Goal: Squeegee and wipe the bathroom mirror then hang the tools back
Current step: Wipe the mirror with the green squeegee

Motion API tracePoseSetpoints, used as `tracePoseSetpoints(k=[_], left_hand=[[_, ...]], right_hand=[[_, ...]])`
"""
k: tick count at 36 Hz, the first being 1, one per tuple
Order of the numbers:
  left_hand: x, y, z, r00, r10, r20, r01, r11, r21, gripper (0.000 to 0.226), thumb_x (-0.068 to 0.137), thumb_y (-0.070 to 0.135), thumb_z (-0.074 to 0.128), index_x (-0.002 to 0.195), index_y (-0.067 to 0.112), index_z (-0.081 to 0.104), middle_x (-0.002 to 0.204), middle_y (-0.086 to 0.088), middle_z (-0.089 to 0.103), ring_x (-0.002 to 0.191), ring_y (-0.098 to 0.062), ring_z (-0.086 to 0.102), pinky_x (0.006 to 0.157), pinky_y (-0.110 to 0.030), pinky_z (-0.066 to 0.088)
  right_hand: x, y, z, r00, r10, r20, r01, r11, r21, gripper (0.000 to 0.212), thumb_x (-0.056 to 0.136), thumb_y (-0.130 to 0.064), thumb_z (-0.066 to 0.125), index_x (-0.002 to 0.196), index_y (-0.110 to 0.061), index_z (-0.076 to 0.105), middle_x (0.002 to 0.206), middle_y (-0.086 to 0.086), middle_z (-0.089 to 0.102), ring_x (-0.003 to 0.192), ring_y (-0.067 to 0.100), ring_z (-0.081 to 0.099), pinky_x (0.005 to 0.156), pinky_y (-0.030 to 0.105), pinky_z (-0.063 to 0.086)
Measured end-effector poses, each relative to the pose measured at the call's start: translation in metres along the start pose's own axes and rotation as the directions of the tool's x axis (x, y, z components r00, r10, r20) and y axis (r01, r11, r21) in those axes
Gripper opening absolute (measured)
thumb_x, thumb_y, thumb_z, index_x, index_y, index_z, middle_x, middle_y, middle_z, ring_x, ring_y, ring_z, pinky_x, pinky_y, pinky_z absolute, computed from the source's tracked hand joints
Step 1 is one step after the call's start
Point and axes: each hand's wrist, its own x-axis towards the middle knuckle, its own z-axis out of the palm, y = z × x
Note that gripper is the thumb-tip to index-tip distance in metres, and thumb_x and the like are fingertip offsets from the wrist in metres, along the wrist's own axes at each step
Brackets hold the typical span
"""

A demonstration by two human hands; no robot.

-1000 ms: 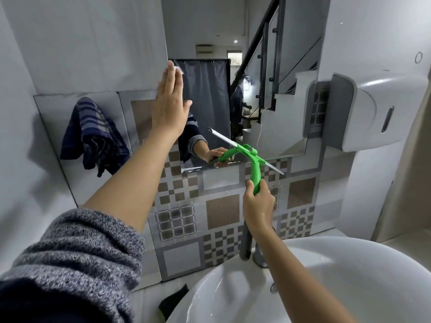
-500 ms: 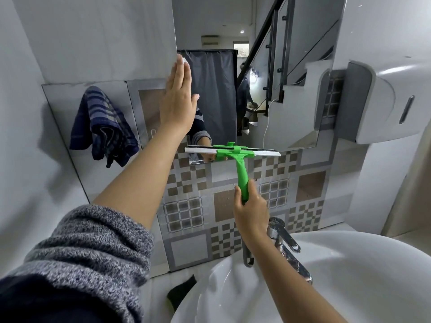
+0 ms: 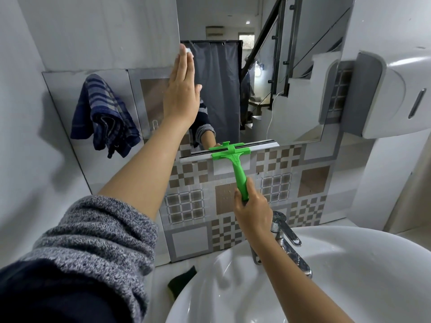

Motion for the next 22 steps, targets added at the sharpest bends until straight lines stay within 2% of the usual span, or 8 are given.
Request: tracePoseSetpoints(k=[2,8,12,18,22], left_hand=[[0.0,0.001,-0.001,1.0,-0.003,-0.001,0.003,1.0,-0.003,0.061,0.096,0.012,0.042,0.146,0.005,0.009,0.157,-0.009,0.005,0.144,-0.022,0.008,0.107,-0.017,0.012],[0.0,0.004,-0.003,1.0,-0.009,0.006,0.009,1.0,-0.019,0.06,0.096,0.012,0.042,0.146,0.005,0.01,0.156,-0.01,0.005,0.144,-0.023,0.009,0.112,-0.024,0.016],[-0.001,0.006,-0.003,1.0,-0.02,0.016,0.02,1.0,-0.014,0.059,0.096,0.012,0.042,0.146,0.004,0.011,0.156,-0.01,0.005,0.144,-0.023,0.009,0.112,-0.024,0.015],[-0.003,0.009,-0.007,0.998,-0.042,0.054,0.043,0.999,-0.019,0.062,0.095,0.01,0.045,0.146,0.005,0.01,0.157,-0.008,0.002,0.144,-0.023,0.007,0.114,-0.03,0.019],[-0.004,0.014,-0.01,0.994,-0.071,0.085,0.073,0.997,-0.022,0.065,0.094,0.006,0.045,0.146,0.006,0.008,0.157,-0.006,0.0,0.144,-0.021,0.005,0.11,-0.029,0.026]], right_hand=[[-0.002,0.002,0.0,1.0,-0.008,0.011,0.009,1.0,-0.025,0.044,0.094,-0.028,0.05,0.133,-0.009,0.044,0.069,-0.001,0.051,0.055,0.015,0.048,0.042,0.019,0.028],[-0.011,0.007,-0.002,0.999,-0.027,0.042,0.028,0.999,-0.023,0.046,0.092,-0.026,0.053,0.134,-0.008,0.044,0.07,-0.002,0.054,0.054,0.015,0.051,0.043,0.028,0.042],[-0.009,0.006,-0.005,0.999,-0.036,0.032,0.037,0.999,-0.023,0.045,0.092,-0.025,0.053,0.132,-0.007,0.046,0.068,-0.003,0.053,0.052,0.014,0.049,0.041,0.021,0.033],[-0.008,0.003,-0.015,0.999,-0.038,0.03,0.039,0.999,-0.034,0.044,0.092,-0.025,0.054,0.131,-0.007,0.047,0.065,-0.005,0.051,0.05,0.013,0.046,0.04,0.017,0.026],[-0.01,0.002,-0.023,0.998,-0.065,0.022,0.065,0.997,-0.039,0.043,0.092,-0.025,0.054,0.13,-0.007,0.049,0.067,-0.004,0.052,0.051,0.014,0.047,0.04,0.018,0.028]])
